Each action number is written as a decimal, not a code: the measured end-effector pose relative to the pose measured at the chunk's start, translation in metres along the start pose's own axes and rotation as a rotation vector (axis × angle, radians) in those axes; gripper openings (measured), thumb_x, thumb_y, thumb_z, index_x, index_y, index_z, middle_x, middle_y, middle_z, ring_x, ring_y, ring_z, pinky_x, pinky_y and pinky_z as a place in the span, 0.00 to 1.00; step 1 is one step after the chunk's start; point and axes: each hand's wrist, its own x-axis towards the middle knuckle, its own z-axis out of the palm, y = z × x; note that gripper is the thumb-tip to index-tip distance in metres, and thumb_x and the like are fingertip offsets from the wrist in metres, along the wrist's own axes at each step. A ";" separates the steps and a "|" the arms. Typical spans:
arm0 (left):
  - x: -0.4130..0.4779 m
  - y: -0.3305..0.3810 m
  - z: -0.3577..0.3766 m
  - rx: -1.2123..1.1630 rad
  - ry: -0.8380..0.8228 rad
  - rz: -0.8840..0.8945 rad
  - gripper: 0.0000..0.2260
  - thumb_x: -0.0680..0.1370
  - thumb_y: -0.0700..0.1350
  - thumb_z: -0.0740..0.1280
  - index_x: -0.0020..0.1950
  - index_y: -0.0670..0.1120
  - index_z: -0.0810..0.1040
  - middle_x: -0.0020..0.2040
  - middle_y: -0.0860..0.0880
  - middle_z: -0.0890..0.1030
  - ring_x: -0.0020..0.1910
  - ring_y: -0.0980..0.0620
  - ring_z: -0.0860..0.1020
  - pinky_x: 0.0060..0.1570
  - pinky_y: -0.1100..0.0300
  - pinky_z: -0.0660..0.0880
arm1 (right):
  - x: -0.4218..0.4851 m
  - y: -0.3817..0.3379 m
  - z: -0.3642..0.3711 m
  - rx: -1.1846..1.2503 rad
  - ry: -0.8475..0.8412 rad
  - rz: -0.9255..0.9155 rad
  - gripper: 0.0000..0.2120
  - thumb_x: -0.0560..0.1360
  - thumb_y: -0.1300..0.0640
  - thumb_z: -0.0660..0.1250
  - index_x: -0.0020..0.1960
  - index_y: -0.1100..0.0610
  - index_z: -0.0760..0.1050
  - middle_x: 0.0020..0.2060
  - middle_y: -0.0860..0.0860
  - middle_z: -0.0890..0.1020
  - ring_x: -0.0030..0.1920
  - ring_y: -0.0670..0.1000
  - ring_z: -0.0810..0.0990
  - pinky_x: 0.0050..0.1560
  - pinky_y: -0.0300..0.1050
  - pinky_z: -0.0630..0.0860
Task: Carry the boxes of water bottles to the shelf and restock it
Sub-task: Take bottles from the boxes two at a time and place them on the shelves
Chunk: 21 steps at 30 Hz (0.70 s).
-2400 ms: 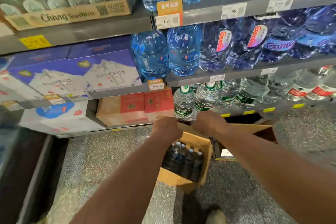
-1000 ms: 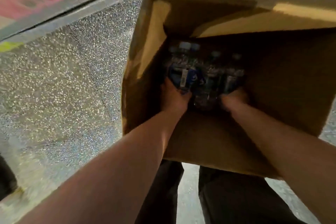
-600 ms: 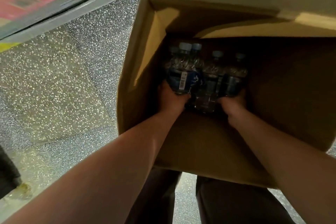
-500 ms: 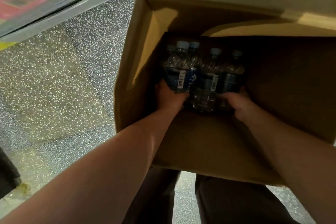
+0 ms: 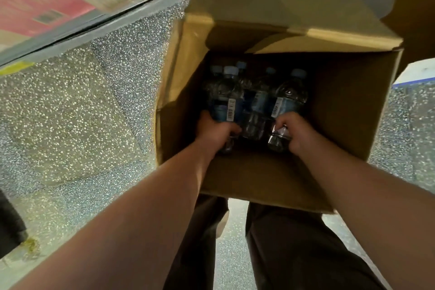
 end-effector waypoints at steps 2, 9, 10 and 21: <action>-0.019 0.005 -0.003 -0.045 -0.031 0.006 0.34 0.68 0.39 0.75 0.70 0.46 0.64 0.60 0.47 0.76 0.60 0.45 0.75 0.56 0.53 0.73 | -0.022 -0.004 -0.003 -0.029 -0.037 -0.030 0.10 0.59 0.69 0.60 0.38 0.59 0.72 0.36 0.53 0.75 0.36 0.54 0.75 0.33 0.41 0.74; -0.093 0.038 -0.002 -0.301 -0.097 0.066 0.30 0.61 0.35 0.76 0.61 0.39 0.71 0.50 0.43 0.82 0.50 0.45 0.81 0.57 0.48 0.76 | -0.103 -0.025 -0.021 -0.198 -0.240 -0.064 0.08 0.67 0.69 0.57 0.41 0.61 0.73 0.36 0.57 0.76 0.36 0.57 0.77 0.43 0.47 0.75; -0.104 0.042 -0.003 -0.321 -0.108 0.080 0.30 0.60 0.35 0.76 0.60 0.38 0.72 0.50 0.42 0.82 0.49 0.45 0.81 0.56 0.50 0.77 | -0.114 -0.027 -0.025 -0.244 -0.264 -0.076 0.08 0.68 0.69 0.58 0.44 0.62 0.74 0.38 0.58 0.78 0.38 0.57 0.78 0.44 0.48 0.76; -0.211 0.043 -0.039 -0.406 -0.080 0.097 0.20 0.68 0.33 0.72 0.58 0.45 0.72 0.48 0.44 0.80 0.46 0.46 0.79 0.51 0.50 0.75 | -0.232 -0.033 -0.041 -0.443 -0.542 -0.326 0.23 0.66 0.67 0.71 0.58 0.51 0.76 0.51 0.56 0.84 0.50 0.57 0.83 0.56 0.58 0.77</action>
